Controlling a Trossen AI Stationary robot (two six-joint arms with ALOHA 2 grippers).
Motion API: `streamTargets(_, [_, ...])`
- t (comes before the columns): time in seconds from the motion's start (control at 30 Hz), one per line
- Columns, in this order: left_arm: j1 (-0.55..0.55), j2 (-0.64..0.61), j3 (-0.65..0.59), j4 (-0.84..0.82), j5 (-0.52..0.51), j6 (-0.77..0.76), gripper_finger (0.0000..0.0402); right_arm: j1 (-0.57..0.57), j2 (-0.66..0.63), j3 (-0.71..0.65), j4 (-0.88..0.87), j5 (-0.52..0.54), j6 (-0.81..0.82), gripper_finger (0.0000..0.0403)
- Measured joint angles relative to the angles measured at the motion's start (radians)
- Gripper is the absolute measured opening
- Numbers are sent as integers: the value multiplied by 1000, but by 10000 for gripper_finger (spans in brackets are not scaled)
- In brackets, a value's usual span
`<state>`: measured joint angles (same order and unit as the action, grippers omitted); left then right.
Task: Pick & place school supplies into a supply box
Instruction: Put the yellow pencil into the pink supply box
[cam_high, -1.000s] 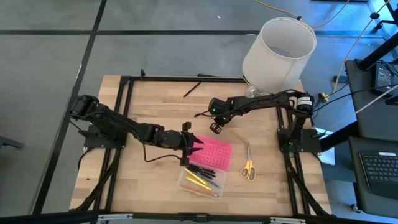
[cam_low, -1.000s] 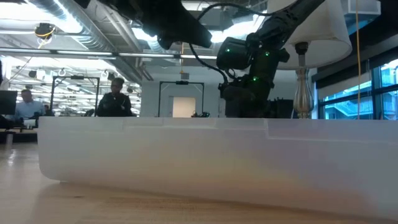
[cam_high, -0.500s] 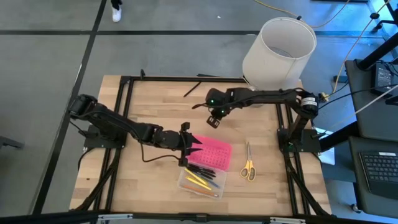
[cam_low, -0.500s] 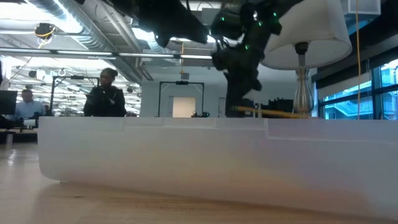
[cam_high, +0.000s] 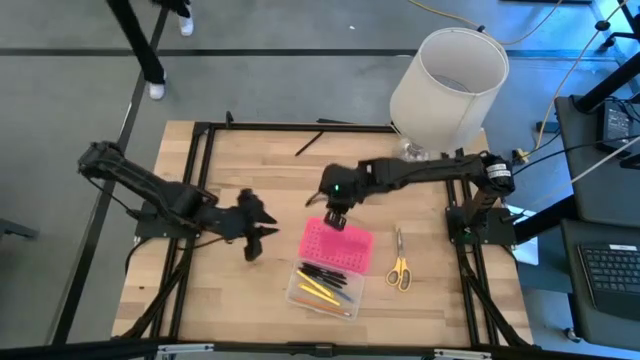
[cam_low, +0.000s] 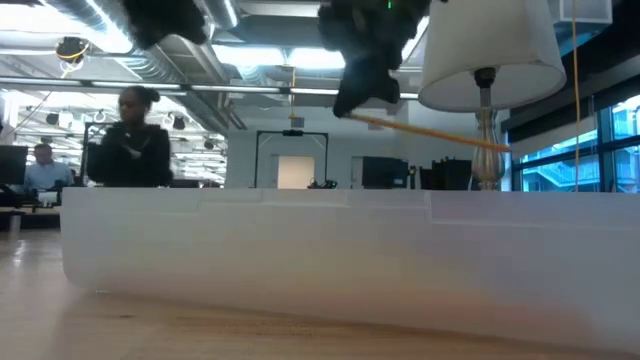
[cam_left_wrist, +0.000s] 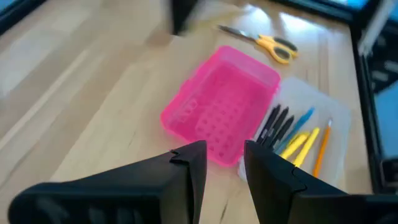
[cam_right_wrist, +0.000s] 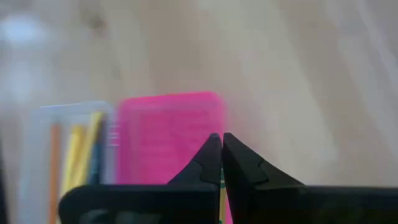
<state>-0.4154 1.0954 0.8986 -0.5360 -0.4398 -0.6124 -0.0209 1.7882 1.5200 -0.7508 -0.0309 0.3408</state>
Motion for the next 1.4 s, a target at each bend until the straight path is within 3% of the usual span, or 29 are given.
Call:
streamTargets(0.1, [-32,-47,0,-64,-67,-82,94,66,0,0,79,0,68,10])
streamTargets(0.23, [-49,-65,0,-70,-99,-53,87,158,0,0,220,2,200,10])
streamTargets(0.33, [-49,-63,0,-71,-79,12,83,228,0,0,309,17,237,10])
streamTargets(0.57, [-49,-60,0,-73,18,99,79,336,19,3,514,181,275,10])
streamTargets(0.7, [-49,-60,0,-74,53,138,79,347,49,2,503,226,308,10])
streamTargets(1.4, [-49,-60,0,-74,83,135,76,345,208,0,505,142,423,10])
